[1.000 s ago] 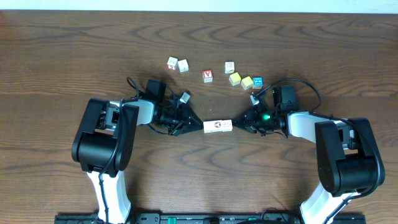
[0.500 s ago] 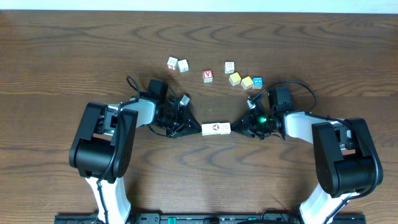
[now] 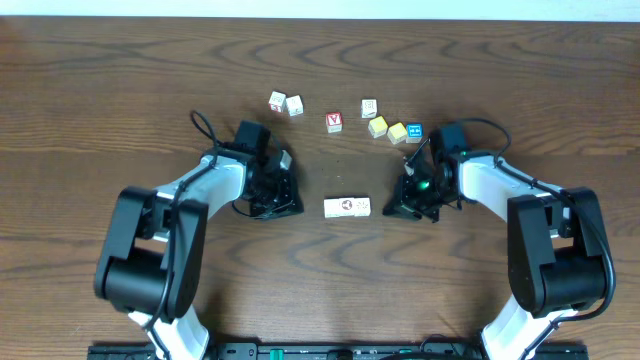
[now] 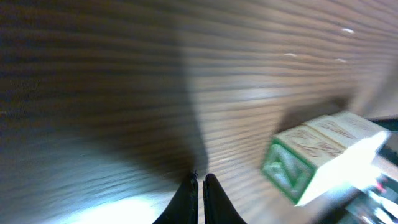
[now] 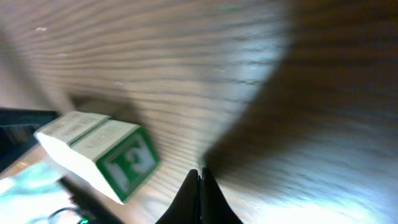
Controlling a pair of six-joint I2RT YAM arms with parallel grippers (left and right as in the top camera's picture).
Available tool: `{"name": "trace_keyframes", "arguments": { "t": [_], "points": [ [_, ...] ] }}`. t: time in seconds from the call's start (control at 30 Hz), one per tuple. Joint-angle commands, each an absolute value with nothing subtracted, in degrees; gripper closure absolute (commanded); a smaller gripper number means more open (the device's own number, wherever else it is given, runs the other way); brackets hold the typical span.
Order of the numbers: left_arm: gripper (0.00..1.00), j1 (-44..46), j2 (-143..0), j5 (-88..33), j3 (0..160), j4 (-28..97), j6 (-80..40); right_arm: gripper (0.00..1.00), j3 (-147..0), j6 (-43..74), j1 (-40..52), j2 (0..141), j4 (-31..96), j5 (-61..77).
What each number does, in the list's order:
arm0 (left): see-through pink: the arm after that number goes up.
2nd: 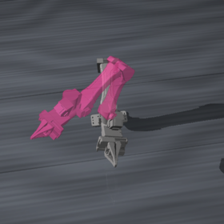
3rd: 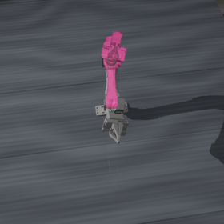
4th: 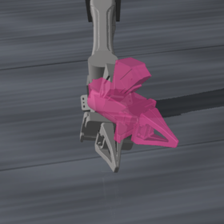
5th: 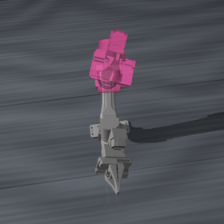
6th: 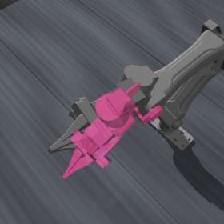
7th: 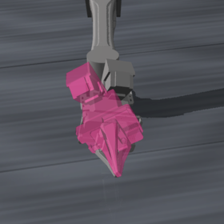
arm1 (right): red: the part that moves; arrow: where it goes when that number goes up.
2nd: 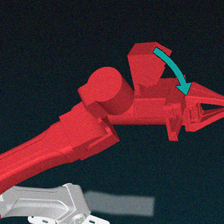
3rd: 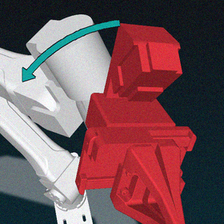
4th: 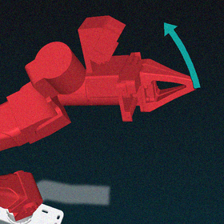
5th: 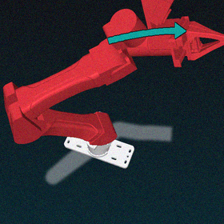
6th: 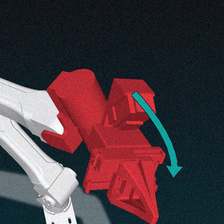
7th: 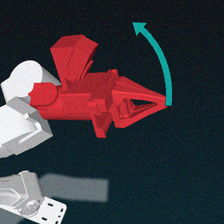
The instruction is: Lift 3 blocks
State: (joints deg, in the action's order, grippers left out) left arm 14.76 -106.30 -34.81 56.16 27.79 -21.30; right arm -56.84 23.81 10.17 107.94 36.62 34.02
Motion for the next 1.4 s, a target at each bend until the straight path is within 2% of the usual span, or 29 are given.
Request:
{"name": "trace_keyframes", "arguments": {
  "t": [0.0,0.37,0.77,1.37],
  "points": [
    [0.93,14.7,-104.2,-24.9,55.3,29.5,-20.4,0.99,-59.3,20.2,11.6,108.0,39.5,23.5],
    [0.92,21.6,-104.9,-25.0,55.2,28.9,-22.4,0.99,-59.5,21.0,19.2,108.0,35.3,23.4],
    [0.93,21.7,-104.9,-29.6,55.2,23.0,-22.8,0.99,-59.5,20.7,18.7,108.0,34.4,23.5],
    [0.93,22.5,-105.2,-31.5,55.2,21.5,-23.1,0.99,-61.3,20.5,18.9,108.0,35.8,24.5]
  ]
}}
